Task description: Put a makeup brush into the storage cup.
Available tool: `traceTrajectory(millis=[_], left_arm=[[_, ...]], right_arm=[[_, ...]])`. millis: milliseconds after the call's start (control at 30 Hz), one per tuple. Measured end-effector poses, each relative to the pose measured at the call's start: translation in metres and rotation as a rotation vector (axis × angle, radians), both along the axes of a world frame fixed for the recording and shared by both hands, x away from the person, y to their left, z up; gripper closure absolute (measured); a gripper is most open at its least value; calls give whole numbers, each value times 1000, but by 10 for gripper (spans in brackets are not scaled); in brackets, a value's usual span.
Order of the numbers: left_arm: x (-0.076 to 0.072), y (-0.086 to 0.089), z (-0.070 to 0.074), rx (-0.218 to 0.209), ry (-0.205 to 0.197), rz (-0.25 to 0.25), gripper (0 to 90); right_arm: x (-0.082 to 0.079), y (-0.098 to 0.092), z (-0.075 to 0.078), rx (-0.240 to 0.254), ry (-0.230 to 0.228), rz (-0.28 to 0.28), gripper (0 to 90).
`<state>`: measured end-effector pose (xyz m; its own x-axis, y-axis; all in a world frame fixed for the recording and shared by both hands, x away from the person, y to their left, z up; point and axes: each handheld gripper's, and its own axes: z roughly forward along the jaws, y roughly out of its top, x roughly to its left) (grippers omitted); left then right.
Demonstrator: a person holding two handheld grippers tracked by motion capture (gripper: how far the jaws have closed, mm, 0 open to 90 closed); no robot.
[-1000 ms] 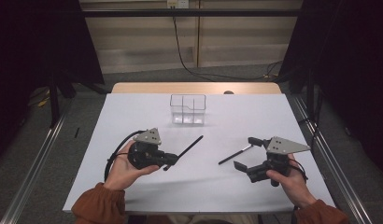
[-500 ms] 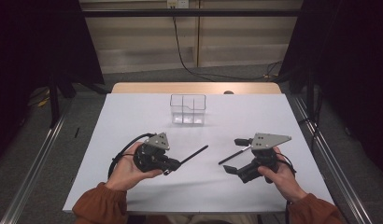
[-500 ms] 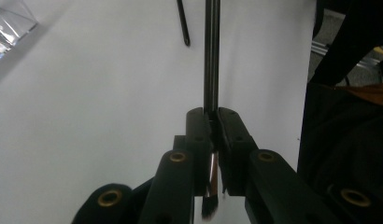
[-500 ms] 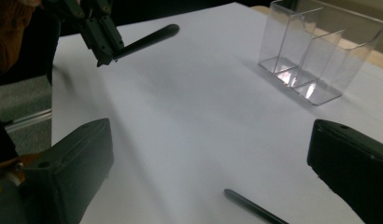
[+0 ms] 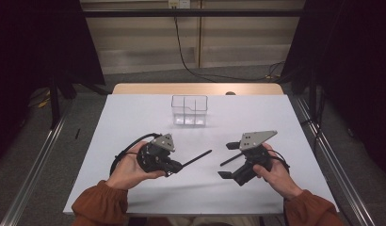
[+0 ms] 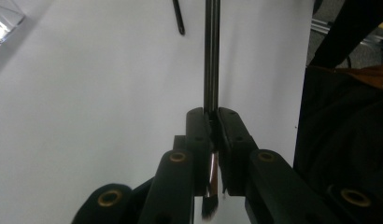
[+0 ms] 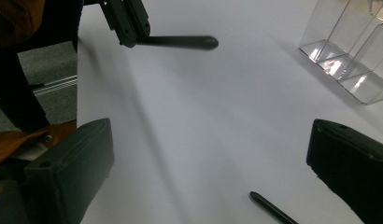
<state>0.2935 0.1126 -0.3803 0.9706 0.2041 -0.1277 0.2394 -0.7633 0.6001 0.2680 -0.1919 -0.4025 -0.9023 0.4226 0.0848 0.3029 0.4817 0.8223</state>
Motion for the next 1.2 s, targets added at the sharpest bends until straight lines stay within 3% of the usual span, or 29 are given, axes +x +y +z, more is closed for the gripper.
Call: traceTrajectory(millis=[133,333,533,800,867,933,1200], left_arm=[[-1,-6,0,30,20,-29,838],[2,-14,2,84,14,-61,838],[4,-23,2,143,19,-79,838],[6,-30,2,194,19,-102,838],[6,-31,7,173,18,-108,838],[6,-32,10,184,13,-112,838],[8,-38,8,248,8,-135,838]], right_arm=[[5,2,2,-31,50,32,10],[13,9,3,-117,52,88,26],[17,20,10,-188,74,201,28],[25,32,10,-297,95,265,40],[26,35,9,-333,100,274,47],[28,38,11,-361,92,289,43],[35,45,14,-451,149,350,125]])
